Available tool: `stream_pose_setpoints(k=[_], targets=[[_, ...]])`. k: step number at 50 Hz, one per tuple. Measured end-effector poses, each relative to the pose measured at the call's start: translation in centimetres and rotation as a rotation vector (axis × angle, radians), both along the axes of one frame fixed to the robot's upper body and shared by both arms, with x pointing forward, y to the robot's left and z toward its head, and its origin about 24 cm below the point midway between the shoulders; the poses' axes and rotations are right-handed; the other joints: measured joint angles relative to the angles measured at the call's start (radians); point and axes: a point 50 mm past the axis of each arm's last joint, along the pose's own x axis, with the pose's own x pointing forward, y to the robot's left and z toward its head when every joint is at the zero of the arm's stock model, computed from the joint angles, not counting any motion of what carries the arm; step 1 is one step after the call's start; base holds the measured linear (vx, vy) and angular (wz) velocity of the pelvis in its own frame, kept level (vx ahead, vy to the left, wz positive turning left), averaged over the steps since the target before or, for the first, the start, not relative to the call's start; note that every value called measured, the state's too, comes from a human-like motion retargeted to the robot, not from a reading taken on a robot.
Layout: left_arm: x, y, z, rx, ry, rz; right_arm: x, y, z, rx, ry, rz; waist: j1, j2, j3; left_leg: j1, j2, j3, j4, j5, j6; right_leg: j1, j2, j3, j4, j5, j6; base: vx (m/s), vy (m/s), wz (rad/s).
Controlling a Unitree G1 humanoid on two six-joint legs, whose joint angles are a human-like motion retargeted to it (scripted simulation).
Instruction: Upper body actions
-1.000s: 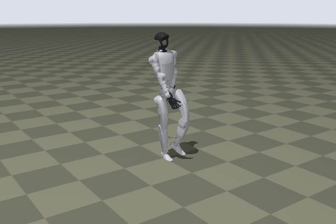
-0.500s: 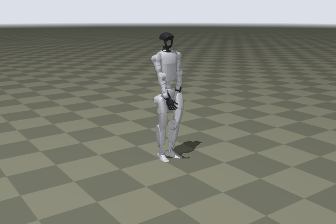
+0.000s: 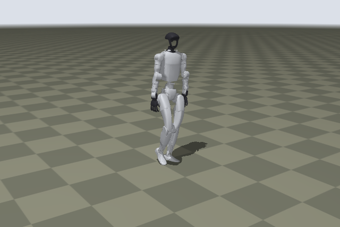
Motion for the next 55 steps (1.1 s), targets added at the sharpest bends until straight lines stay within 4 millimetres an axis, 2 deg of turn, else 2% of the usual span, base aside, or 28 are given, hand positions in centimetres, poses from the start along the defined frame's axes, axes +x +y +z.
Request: stream_pose_setpoints(k=[5, 10, 13, 17, 20, 23, 26, 30, 32, 33, 35, 37, 40, 44, 48, 55], targets=[[8.5, -0.3, 1.0, 0.034, -0.255, -0.091, -4.7, -2.6, 0.5, -0.075, 0.131, -0.066, -0.083, 0.001, 0.043, -0.005, 0.017, -0.036, 0.024, 0.000, 0.013, -0.213, -0.048, -0.053, 0.280, -0.050, -0.067, -0.07, 0.04, 0.31], [14.9, -0.6, 3.0, 0.100, -0.461, -0.117, -8.8, -4.3, 1.4, -0.148, 0.226, -0.145, -0.132, -0.003, 0.049, -0.009, 0.021, -0.049, 0.033, -0.002, 0.021, -0.355, -0.038, -0.054, 0.370, -0.048, -0.082, 0.00, 0.00, 0.00], [17.1, -0.7, 4.0, 0.122, -0.536, -0.091, -10.3, -4.9, 1.9, -0.186, 0.261, -0.185, -0.156, -0.003, 0.055, -0.002, 0.028, -0.047, 0.033, -0.002, 0.022, -0.370, -0.037, -0.072, 0.360, -0.049, -0.092, 0.00, 0.00, 0.00], [18.2, -0.6, 4.6, 0.135, -0.564, -0.068, -11.3, -5.2, 2.2, -0.208, 0.286, -0.221, -0.165, -0.001, 0.043, 0.002, 0.031, -0.037, 0.028, -0.005, 0.022, -0.332, -0.028, -0.080, 0.296, -0.035, -0.081, 0.01, -0.01, -0.04], [17.6, 0.0, 4.4, 0.147, -0.538, -0.074, -11.1, -4.8, 2.0, -0.195, 0.284, -0.231, -0.157, 0.001, 0.023, 0.002, 0.030, -0.024, 0.021, -0.008, 0.019, -0.270, -0.012, -0.070, 0.218, -0.018, -0.064, 0.05, -0.03, -0.30], [15.8, 0.4, 3.6, 0.158, -0.474, -0.096, -10.0, -3.9, 1.6, -0.151, 0.258, -0.227, -0.138, 0.002, 0.003, 0.005, 0.028, -0.003, 0.014, -0.012, 0.016, -0.178, -0.001, -0.058, 0.119, 0.005, -0.043, 0.06, -0.04, -0.38], [13.4, 0.5, 2.6, 0.151, -0.392, -0.111, -8.3, -2.9, 1.0, -0.098, 0.210, -0.197, -0.120, 0.001, -0.010, 0.010, 0.023, 0.016, 0.009, -0.018, 0.012, -0.054, 0.017, -0.032, -0.034, 0.042, -0.017, 0.04, -0.05, -0.31], [9.5, -0.1, 1.3, 0.110, -0.276, -0.115, -5.8, -1.6, 0.4, -0.036, 0.142, -0.143, -0.096, -0.014, -0.036, 0.013, -0.008, 0.035, 0.000, -0.025, 0.009, 0.141, 0.058, 0.076, -0.361, 0.099, 0.041, 0.03, -0.05, -0.21], [7.5, -0.4, 0.8, 0.084, -0.220, -0.115, -4.6, -1.0, 0.2, -0.010, 0.111, -0.111, -0.088, -0.041, -0.050, 0.014, -0.044, 0.042, -0.002, -0.031, 0.010, 0.241, 0.055, 0.134, -0.540, 0.025, 0.066, 0.06, -0.09, -0.03], [6.6, -0.5, 0.6, 0.072, -0.194, -0.116, -4.1, -0.8, 0.1, 0.001, 0.097, -0.096, -0.089, -0.051, -0.054, 0.015, -0.059, 0.037, -0.001, -0.033, 0.010, 0.286, 0.044, 0.127, -0.608, -0.061, 0.062, 0.07, -0.11, 0.22], [5.0, -0.7, 0.4, 0.051, -0.148, -0.117, -3.2, -0.3, 0.0, 0.021, 0.075, -0.065, -0.090, -0.075, -0.063, 0.016, -0.090, 0.025, 0.000, -0.037, 0.008, 0.364, -0.002, -0.002, -0.734, -0.193, 0.038, 0.07, -0.12, 0.31], [3.6, -0.9, 0.2, 0.033, -0.107, -0.114, -2.7, 0.1, -0.1, 0.040, 0.063, -0.034, -0.067, -0.094, -0.069, 0.028, -0.107, 0.032, -0.006, -0.039, 0.000, 0.391, -0.006, -0.035, -0.825, -0.194, 0.018, 0.07, -0.11, -0.24], [2.4, -1.2, 0.1, 0.009, -0.069, -0.114, -2.1, 0.3, -0.1, 0.050, 0.048, 0.010, 0.016, -0.105, -0.088, 0.024, -0.107, 0.090, -0.014, -0.048, -0.018, 0.387, -0.016, 0.013, -0.881, -0.137, 0.066, 0.00, -0.11, -0.89], [2.4, -1.3, 0.0, 0.013, -0.083, -0.112, -1.4, 0.2, -0.1, 0.035, 0.024, 0.048, 0.030, -0.095, -0.087, 0.003, -0.081, 0.111, -0.021, -0.042, -0.038, 0.330, 0.006, 0.031, -0.846, -0.157, 0.020, -0.10, -0.16, -0.32], [2.9, -1.4, 0.0, 0.011, -0.105, -0.132, -2.0, -0.5, 0.0, 0.013, 0.044, 0.033, -0.023, -0.083, -0.056, 0.011, -0.066, 0.073, -0.036, -0.019, -0.050, 0.337, 0.020, 0.014, -0.824, -0.184, 0.007, -0.09, -0.16, 0.46], [2.6, -1.5, -0.1, 0.003, -0.111, -0.179, -7.1, -2.7, 0.8, -0.084, 0.196, -0.077, -0.020, -0.079, -0.079, 0.001, -0.049, 0.042, -0.032, -0.018, -0.076, 0.352, 0.029, -0.021, -0.866, -0.179, -0.007, 0.02, -0.16, 0.22]])
